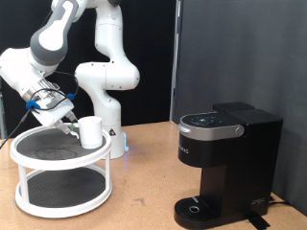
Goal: Make a cup of coffee with the keurig machine
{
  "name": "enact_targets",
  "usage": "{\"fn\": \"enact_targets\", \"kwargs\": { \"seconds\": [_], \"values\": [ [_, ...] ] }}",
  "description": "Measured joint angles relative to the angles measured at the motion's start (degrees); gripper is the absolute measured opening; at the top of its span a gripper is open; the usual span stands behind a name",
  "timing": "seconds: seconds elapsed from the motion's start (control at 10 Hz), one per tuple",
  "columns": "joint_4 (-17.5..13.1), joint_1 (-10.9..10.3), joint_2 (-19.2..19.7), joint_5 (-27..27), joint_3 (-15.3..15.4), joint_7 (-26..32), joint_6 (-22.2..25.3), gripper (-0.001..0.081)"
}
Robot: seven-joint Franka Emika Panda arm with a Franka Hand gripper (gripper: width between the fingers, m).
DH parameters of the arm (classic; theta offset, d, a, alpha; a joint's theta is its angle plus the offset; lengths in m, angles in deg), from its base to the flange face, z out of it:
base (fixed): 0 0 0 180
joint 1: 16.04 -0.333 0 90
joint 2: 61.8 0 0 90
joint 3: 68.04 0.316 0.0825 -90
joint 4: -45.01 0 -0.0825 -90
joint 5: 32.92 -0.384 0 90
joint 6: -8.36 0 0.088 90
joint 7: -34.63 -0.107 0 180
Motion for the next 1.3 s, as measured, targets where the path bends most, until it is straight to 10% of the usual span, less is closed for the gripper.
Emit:
{"fn": "enact_targets", "kwargs": {
  "seconds": [0.1,0.3,0.4,0.6,1.3],
  "values": [
    [0.05,0.0,0.2,-0.32,0.0,0.53,-0.14,0.0621],
    [0.1,0.0,0.27,-0.87,0.0,1.36,-0.26,0.0302],
    [0.11,0.0,0.27,-1.04,0.0,1.72,-0.26,0.0302],
    [0.12,0.02,0.26,-1.06,0.0,1.82,-0.19,0.0033],
    [-1.97,3.38,-3.24,0.11,-0.5,-0.3,11.42,0.0008]
  ]
}}
